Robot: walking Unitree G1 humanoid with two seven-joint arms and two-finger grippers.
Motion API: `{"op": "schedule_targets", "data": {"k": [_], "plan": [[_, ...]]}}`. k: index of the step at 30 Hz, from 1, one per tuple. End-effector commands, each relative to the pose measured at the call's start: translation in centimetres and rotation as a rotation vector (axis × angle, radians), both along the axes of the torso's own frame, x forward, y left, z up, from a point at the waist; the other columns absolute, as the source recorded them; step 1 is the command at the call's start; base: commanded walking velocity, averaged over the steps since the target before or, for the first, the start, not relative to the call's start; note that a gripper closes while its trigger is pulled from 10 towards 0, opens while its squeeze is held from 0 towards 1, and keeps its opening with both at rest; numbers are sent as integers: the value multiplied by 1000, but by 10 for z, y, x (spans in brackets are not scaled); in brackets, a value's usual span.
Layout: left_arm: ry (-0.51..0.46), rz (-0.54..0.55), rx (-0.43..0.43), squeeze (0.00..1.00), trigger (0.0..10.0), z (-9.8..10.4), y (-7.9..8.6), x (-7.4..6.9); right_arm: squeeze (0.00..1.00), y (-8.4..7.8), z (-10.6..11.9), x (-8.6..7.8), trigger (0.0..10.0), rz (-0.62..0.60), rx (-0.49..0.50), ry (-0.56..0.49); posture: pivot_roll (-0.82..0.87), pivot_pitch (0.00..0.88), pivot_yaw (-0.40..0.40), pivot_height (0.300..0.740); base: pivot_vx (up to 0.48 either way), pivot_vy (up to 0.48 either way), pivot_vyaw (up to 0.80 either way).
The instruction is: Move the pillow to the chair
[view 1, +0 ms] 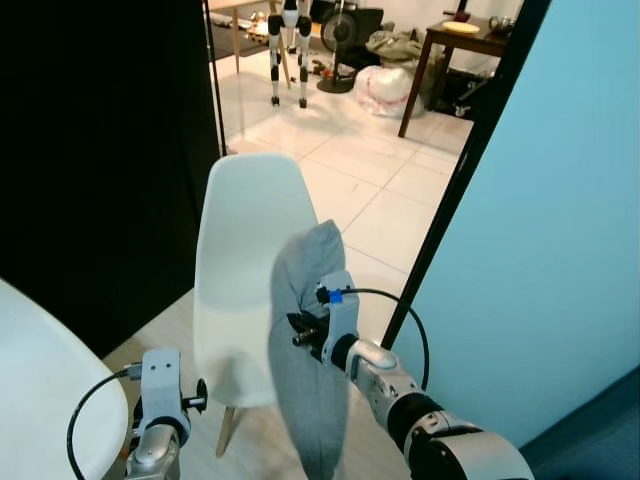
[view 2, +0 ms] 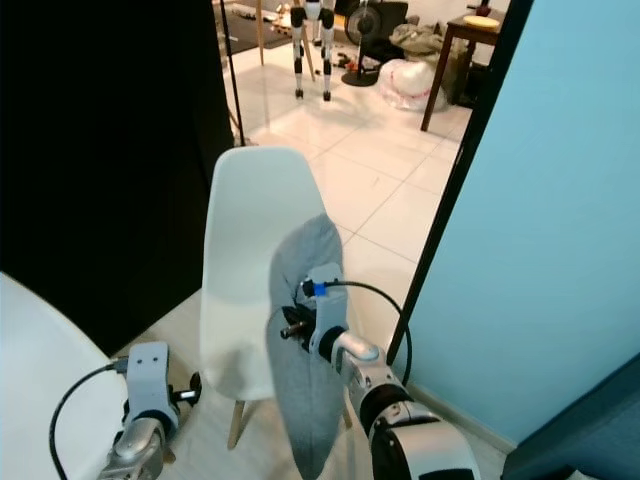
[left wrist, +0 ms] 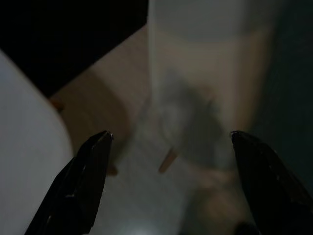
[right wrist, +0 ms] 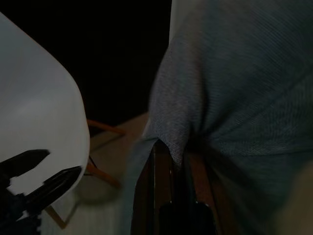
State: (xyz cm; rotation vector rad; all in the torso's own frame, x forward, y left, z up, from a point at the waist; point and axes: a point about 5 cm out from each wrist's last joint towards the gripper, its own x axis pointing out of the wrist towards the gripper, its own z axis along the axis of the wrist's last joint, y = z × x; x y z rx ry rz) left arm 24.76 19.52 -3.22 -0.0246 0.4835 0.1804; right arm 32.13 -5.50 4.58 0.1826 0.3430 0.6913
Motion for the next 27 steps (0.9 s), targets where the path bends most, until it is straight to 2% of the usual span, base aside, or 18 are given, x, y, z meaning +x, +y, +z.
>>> {"op": "schedule_targets", "data": {"k": [1, 5, 8, 11, 12, 14, 20, 27], "plan": [[16, -10, -5, 0, 10000, -3, -4, -3, 0, 6, 16, 7, 10000, 45, 29, -92, 27, 48, -55, 740, 416, 0, 781], [31, -18, -8, 0, 10000, -7, -8, -7, 0, 7, 17, 7, 10000, 42, 39, -89, 28, 56, -55, 740, 371, 0, 781], [41, -18, -22, 0, 10000, -10, -12, -11, 0, 3, 15, 8, 10000, 17, -6, -94, 27, 56, -58, 740, 271, 0, 792], [47, -24, -20, 0, 10000, -11, -14, -12, 0, 0, 14, 9, 10000, -4, -12, -99, 24, 55, -61, 740, 0, 0, 792], [51, -20, -29, 0, 10000, -12, -15, -13, 0, -5, 12, 11, 10000, -57, -57, -82, 24, 53, -61, 740, 0, 0, 0], [53, -26, -27, 0, 10000, -12, -16, -13, 0, -9, 11, 12, 10000, -82, -74, -70, 24, 52, -62, 740, 0, 0, 0], [69, -76, -2, 0, 10000, -13, -19, -13, 0, -7, 12, 12, 10000, -63, -101, -86, 20, 45, -62, 740, 0, 0, 0], [67, -58, 12, 0, 10000, -13, -18, -13, 0, -3, 10, 11, 10000, -62, -110, -79, 22, 54, -62, 740, 0, -478, 0]]}}
